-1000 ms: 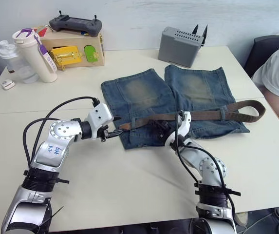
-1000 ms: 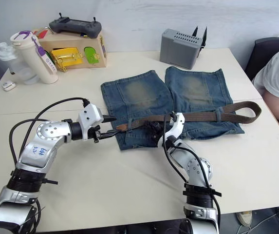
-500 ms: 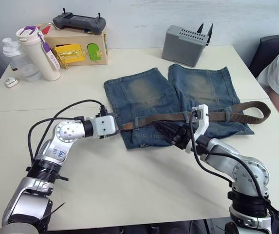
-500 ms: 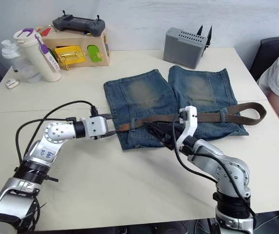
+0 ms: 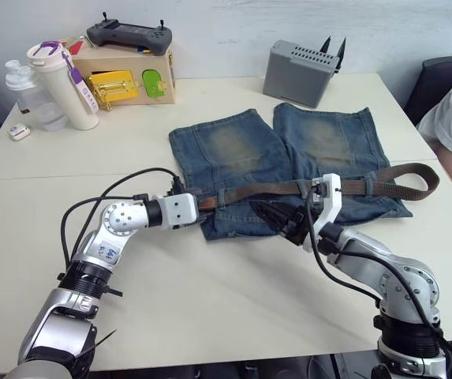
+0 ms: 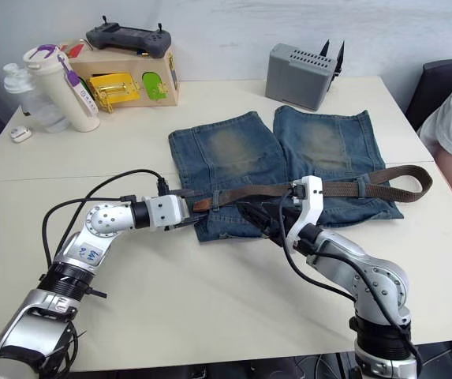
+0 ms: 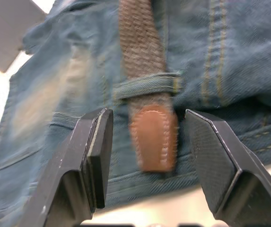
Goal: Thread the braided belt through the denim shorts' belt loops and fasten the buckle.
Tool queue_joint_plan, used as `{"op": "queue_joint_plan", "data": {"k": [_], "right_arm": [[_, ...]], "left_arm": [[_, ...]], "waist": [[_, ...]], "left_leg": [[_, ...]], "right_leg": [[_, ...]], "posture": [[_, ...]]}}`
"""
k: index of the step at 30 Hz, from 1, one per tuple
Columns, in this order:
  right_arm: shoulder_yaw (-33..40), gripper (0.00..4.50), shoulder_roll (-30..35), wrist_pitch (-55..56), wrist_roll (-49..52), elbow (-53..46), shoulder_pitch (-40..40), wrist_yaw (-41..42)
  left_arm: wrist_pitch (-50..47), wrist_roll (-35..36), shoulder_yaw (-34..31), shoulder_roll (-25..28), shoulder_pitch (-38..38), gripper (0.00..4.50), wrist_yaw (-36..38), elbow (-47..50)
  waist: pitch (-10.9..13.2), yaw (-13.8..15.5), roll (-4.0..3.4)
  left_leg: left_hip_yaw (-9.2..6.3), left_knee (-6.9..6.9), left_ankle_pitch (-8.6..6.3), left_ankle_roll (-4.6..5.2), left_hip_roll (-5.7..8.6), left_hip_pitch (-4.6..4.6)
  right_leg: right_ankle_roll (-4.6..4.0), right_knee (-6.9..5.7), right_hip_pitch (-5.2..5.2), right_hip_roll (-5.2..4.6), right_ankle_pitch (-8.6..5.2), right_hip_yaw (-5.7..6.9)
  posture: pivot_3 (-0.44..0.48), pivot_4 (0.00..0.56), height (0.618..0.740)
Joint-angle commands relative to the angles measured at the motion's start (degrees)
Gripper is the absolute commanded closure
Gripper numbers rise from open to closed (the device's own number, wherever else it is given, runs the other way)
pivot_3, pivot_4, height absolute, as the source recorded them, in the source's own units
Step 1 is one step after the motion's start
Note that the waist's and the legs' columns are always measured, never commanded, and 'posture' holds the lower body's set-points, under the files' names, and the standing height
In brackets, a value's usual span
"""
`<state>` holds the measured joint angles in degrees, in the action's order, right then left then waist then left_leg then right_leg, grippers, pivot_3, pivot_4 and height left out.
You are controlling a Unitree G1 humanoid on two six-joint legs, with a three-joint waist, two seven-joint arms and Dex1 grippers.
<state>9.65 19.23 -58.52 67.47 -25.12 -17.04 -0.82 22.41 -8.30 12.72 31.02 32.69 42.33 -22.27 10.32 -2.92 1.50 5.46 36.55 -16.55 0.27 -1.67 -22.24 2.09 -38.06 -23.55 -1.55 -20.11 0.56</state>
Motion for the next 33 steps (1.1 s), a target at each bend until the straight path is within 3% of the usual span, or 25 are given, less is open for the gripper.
{"op": "queue_joint_plan", "data": {"k": [1, 8, 11, 15, 20, 23, 33], "right_arm": [[1.2, 0.07, 1.1, 1.3, 0.1, -1.4, -1.3, 0.6], [2.3, 0.07, 3.0, 1.6, 0.3, -1.5, -1.1, 0.7], [2.7, 0.00, 3.7, 1.7, 0.7, -1.5, -1.2, 0.4], [3.2, 0.00, 7.0, 1.3, -1.2, -2.3, -1.7, 1.7], [6.8, 0.00, 22.7, 2.0, -8.1, -2.9, -1.2, 9.4], [4.5, 0.00, 31.9, 5.8, -18.5, -1.1, 4.0, 15.4], [0.7, 0.00, 34.1, 20.0, -34.7, 8.3, 10.3, 28.2]], "left_arm": [[1.9, -2.6, 0.3, -0.6, 1.1, 1.79, -3.1, -2.2], [3.1, -7.0, -0.5, -1.2, 2.6, 1.79, -11.2, -5.1], [3.7, -6.2, -0.2, -1.9, 2.1, 2.62, -10.9, -4.8], [4.9, -6.0, 0.4, -2.6, 0.9, 4.41, -10.6, -3.8], [6.1, -6.8, 0.6, -2.8, 0.4, 4.46, -10.9, -3.5], [6.4, -7.2, 0.5, -2.6, 0.5, 4.46, -11.4, -3.6], [5.0, -7.5, -0.1, -2.6, -0.3, 4.46, -11.7, -1.8]], "waist": [[0.0, 0.2, 0.00], [0.0, 0.6, 0.00], [0.0, 0.9, 0.00], [0.0, 1.3, 0.00], [0.0, 1.5, -0.05], [0.0, 1.6, -0.05], [0.0, 1.5, -0.05]], "left_leg": [[-0.01, 0.02, 0.00, 0.00, 0.00, 0.00], [-0.04, 0.54, -0.07, 0.12, -0.01, -0.03], [-0.04, 0.54, -0.07, 0.11, -0.01, -0.03], [-0.03, 0.53, -0.05, 0.09, -0.02, -0.05], [-0.01, 0.61, -0.09, 0.17, 0.05, -0.09], [-0.04, 0.54, -0.10, 0.18, 0.04, -0.08], [0.00, 0.58, -0.04, 0.08, 0.02, -0.05]], "right_leg": [[0.00, -0.01, 0.01, 0.00, 0.00, 0.01], [0.05, -0.34, 0.06, -0.02, 0.03, 0.01], [0.06, -0.35, 0.06, -0.02, 0.04, 0.01], [0.06, -0.32, 0.04, -0.02, 0.04, 0.01], [0.08, -0.23, 0.08, -0.11, 0.05, 0.02], [0.08, -0.12, 0.11, -0.06, 0.05, 0.04], [0.14, -0.08, 0.16, 0.00, 0.09, 0.01]], "posture": [[0.000, 0.150, 0.736], [0.000, 0.150, 0.736], [0.000, 0.150, 0.736], [0.000, 0.150, 0.736], [0.000, 0.150, 0.736], [0.000, 0.150, 0.736], [0.000, 0.150, 0.736]]}}
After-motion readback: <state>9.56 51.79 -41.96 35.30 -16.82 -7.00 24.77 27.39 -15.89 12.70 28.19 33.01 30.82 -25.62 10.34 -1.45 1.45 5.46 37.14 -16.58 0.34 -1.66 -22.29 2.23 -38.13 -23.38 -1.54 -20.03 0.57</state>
